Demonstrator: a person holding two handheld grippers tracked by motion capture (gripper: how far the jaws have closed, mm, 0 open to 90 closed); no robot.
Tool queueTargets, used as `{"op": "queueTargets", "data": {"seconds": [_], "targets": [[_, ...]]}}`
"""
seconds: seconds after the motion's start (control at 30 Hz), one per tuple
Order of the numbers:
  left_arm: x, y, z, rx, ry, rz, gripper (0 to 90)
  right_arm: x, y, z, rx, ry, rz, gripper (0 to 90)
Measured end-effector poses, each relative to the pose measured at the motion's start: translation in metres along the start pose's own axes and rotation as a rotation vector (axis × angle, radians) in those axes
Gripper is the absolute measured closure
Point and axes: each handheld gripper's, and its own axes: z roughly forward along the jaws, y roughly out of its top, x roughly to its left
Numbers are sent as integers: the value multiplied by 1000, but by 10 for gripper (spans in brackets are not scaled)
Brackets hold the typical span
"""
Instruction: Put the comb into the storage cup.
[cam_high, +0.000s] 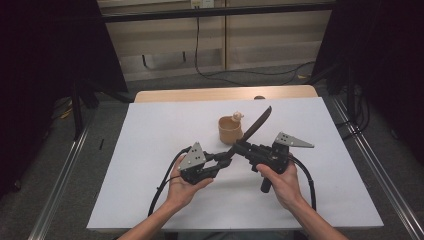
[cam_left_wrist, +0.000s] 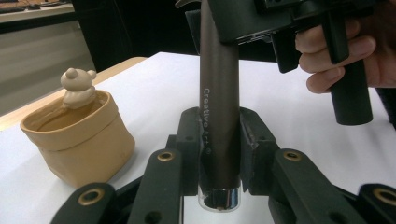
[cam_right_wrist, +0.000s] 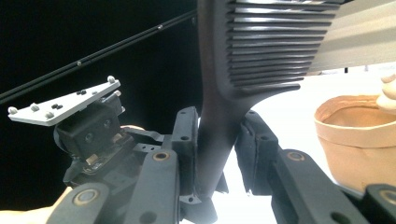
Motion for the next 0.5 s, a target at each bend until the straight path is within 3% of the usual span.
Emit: {"op": "queueTargets", "data": {"seconds": [0.5], "targets": [[0, -2, 3, -6, 17, 17, 726, -1, 0, 0, 10, -7, 102, 731]]}}
